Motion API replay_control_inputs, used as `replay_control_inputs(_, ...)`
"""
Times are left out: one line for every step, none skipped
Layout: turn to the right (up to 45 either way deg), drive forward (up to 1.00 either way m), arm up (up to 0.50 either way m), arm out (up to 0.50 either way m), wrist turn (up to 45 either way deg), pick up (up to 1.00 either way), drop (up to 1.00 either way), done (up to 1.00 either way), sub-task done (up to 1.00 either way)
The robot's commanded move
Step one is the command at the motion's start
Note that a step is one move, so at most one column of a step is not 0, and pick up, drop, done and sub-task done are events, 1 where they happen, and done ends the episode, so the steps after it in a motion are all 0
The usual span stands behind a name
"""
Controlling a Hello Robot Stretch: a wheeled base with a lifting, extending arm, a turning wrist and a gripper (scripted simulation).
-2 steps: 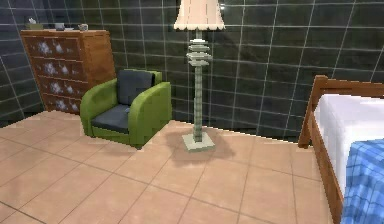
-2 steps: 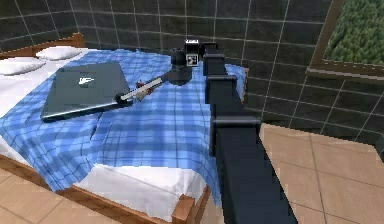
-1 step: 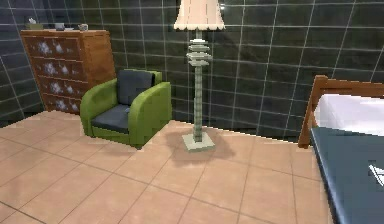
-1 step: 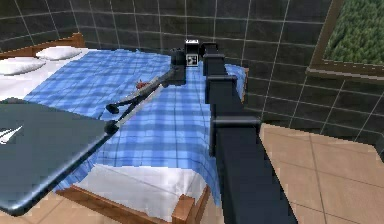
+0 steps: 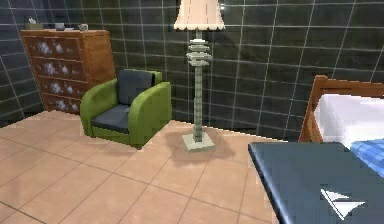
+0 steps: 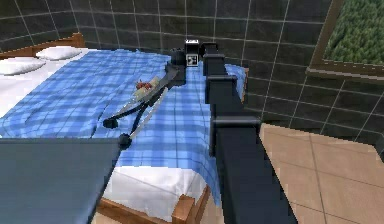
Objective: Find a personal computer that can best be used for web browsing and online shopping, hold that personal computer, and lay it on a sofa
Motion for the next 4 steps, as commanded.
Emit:
replay_control_inputs(0.0, 0.00, 0.00, -0.42, 0.0, 0.00, 0.00, 0.00, 0.00)
replay_control_inputs(-15.0, 0.00, 0.00, 0.00, 0.0, 0.00, 0.00, 0.00, 0.00)
replay_control_inputs(0.0, 0.25, 0.00, 0.00, 0.0, 0.00, 0.00, 0.00, 0.00)
replay_control_inputs(-45.0, 0.00, 0.00, 0.00, 0.0, 0.00, 0.00, 0.00, 0.00)
